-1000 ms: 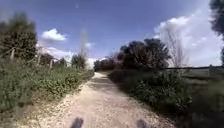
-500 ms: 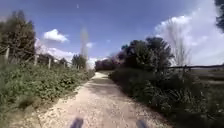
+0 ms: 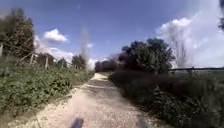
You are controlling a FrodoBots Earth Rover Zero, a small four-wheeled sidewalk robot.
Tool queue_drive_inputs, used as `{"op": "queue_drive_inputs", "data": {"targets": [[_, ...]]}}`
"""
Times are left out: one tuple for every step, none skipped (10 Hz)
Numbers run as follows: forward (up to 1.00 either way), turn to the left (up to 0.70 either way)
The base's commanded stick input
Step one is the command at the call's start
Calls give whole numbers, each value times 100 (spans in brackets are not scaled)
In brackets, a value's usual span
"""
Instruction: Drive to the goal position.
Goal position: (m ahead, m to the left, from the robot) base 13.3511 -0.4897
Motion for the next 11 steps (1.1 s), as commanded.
{"op": "queue_drive_inputs", "data": {"targets": [[70, 0], [70, 0], [70, 0], [70, 0], [70, 0], [70, 0], [70, 0], [70, 0], [70, 0], [70, 0], [70, 0]]}}
